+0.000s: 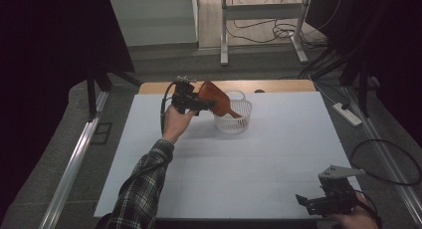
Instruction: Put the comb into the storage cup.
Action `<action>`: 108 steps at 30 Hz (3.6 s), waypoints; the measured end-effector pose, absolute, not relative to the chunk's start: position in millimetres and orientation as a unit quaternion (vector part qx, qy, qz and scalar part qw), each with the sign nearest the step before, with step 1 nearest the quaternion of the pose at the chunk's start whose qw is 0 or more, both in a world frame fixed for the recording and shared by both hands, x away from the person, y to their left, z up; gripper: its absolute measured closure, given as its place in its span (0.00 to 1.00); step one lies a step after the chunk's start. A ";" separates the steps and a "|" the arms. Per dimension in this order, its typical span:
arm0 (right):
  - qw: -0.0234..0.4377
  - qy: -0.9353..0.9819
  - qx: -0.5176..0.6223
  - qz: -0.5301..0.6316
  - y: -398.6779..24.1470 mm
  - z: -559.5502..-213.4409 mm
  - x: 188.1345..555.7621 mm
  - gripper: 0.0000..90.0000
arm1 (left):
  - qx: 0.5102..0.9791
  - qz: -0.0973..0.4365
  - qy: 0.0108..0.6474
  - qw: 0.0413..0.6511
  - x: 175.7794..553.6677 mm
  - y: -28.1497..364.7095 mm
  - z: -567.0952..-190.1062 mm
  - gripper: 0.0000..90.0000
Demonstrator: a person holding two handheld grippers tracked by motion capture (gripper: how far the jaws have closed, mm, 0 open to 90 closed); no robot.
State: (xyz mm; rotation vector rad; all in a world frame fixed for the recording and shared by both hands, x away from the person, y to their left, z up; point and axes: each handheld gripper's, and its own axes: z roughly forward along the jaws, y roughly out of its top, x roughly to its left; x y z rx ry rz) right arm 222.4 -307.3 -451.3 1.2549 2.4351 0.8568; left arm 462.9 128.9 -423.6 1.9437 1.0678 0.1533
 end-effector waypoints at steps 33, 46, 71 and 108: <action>0.136 0.840 0.434 0.294 -307.1 -451.5 222.6 0.01 | 0.801 0.063 0.383 0.456 445.3 146.1 -419.2 0.03; 0.137 0.840 0.434 0.294 -307.1 -451.3 222.4 0.01 | 0.805 0.073 0.377 0.453 432.5 151.0 -423.9 0.02; 0.138 0.840 0.435 0.293 -306.4 -451.7 222.4 0.00 | 0.802 0.084 0.386 0.447 405.6 164.3 -439.4 0.00; 0.137 0.843 0.430 0.292 -305.9 -451.4 221.8 0.00 | 0.804 0.084 0.394 0.438 365.4 180.5 -447.5 0.00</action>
